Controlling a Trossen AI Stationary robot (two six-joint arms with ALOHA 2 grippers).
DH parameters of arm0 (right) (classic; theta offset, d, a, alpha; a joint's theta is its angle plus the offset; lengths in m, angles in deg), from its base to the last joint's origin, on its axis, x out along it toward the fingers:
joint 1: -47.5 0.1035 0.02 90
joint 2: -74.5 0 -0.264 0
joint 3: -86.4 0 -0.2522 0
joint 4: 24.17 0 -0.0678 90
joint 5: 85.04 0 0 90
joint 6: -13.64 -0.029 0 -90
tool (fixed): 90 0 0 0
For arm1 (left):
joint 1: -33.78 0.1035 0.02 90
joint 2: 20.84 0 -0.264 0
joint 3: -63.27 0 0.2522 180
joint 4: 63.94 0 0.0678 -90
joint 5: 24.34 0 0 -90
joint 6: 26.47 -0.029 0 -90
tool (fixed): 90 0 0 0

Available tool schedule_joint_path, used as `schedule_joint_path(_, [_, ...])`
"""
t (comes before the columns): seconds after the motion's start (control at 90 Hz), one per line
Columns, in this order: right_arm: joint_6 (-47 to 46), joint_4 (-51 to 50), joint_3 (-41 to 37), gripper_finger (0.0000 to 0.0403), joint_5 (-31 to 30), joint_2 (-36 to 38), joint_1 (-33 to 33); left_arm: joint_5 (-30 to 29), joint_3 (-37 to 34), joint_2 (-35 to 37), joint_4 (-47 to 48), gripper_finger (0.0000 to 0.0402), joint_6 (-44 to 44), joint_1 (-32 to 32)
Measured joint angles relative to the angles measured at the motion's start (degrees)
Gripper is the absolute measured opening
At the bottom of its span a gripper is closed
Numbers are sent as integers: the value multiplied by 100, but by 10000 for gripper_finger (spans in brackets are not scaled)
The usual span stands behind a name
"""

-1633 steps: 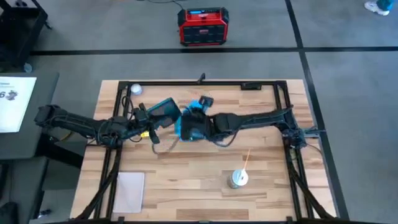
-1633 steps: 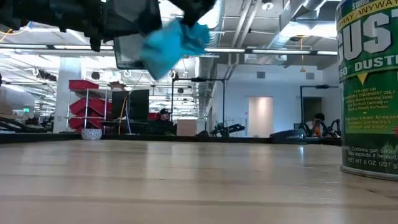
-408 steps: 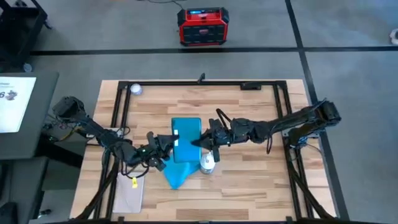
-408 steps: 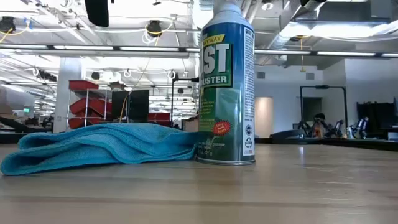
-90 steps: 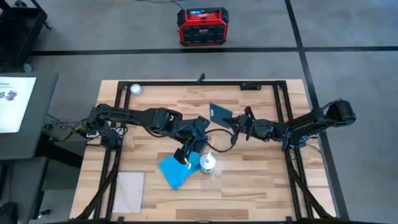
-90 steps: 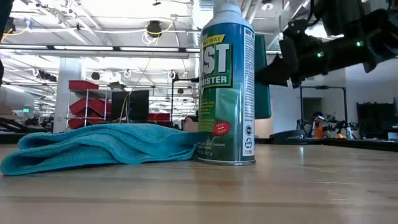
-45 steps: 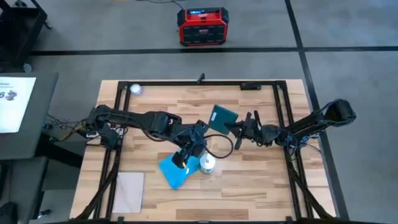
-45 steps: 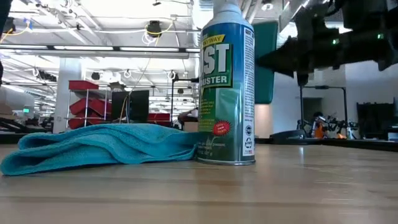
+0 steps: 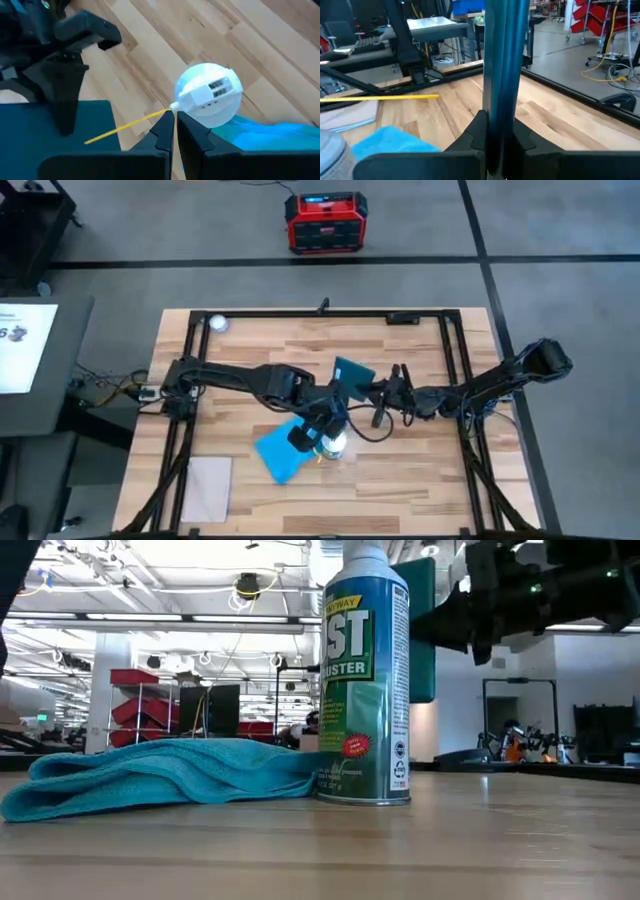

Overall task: Apply microfiber cloth
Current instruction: Spray the back of the blue tablet with the spray bottle

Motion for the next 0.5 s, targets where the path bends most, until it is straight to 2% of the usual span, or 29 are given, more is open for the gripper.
schedule_joint_path(0.211, [-378,-423,0,9,-8,-2,116,72,749,-452,398,0,-62,120])
schedule_joint_path(0.5, [-378,-406,0,9,-562,4,457,205,815,-631,655,0,-98,160])
